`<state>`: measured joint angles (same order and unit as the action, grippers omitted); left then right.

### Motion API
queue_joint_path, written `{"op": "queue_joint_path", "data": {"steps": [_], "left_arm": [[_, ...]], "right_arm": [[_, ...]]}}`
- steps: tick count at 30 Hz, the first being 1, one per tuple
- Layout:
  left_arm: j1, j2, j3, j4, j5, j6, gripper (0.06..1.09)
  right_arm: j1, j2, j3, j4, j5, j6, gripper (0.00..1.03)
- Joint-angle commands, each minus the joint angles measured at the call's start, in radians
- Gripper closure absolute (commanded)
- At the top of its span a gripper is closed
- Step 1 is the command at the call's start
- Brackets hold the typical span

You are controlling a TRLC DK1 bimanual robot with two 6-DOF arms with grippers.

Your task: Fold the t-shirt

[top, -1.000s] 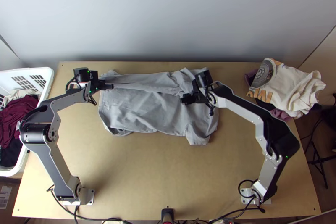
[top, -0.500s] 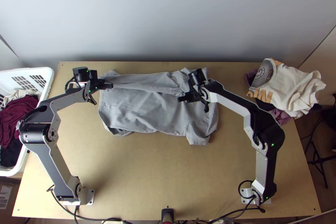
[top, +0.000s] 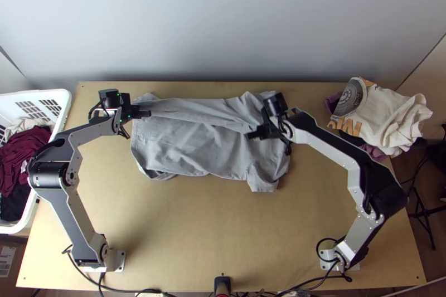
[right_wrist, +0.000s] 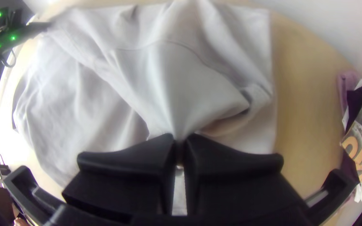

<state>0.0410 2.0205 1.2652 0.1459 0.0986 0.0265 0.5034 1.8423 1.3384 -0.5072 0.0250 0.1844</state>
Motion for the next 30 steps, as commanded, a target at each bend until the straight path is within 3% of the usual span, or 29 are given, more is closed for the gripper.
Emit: {"op": "queue_joint_path", "data": {"steps": [1, 10, 12, 13, 15, 16, 19, 20, 23, 25, 30], "left_arm": [[-0.013, -0.003, 0.005, 0.001, -0.01, -0.011, 1.05], [-0.006, -0.017, -0.003, -0.012, -0.027, -0.004, 1.05], [-0.003, -0.019, -0.003, -0.014, -0.033, -0.002, 1.05], [-0.001, -0.02, -0.003, -0.017, -0.033, -0.002, 1.05], [0.002, -0.034, -0.006, -0.037, -0.033, -0.002, 1.05], [0.002, -0.042, -0.006, -0.055, -0.031, -0.002, 1.05], [0.002, -0.083, -0.006, -0.134, -0.02, -0.013, 1.02], [0.003, -0.101, -0.007, -0.166, -0.013, -0.022, 0.95], [0.014, -0.195, -0.03, -0.279, 0.059, -0.051, 0.61], [0.03, -0.281, -0.07, -0.316, 0.119, -0.071, 0.49], [0.057, -0.491, -0.175, -0.424, 0.147, -0.085, 0.45]], "right_arm": [[0.03, -0.077, -0.139, -0.008, -0.031, -0.008, 1.0], [0.003, -0.066, -0.193, -0.013, -0.031, -0.063, 1.0], [-0.031, -0.06, -0.202, -0.008, -0.03, -0.089, 0.91], [-0.046, -0.051, -0.208, -0.008, -0.031, -0.102, 0.75], [-0.078, -0.029, -0.216, -0.008, -0.03, -0.105, 0.19], [-0.092, -0.015, -0.211, -0.008, -0.031, -0.103, 0.02], [-0.12, -0.02, -0.196, -0.008, -0.031, -0.091, 0.03], [-0.128, -0.041, -0.194, -0.007, -0.031, -0.077, 0.03], [-0.154, -0.164, -0.223, 0.001, -0.051, -0.04, 0.03], [-0.167, -0.272, -0.258, 0.002, -0.102, -0.023, 0.03], [-0.169, -0.512, -0.32, 0.001, -0.151, 0.03, 0.03]]}}
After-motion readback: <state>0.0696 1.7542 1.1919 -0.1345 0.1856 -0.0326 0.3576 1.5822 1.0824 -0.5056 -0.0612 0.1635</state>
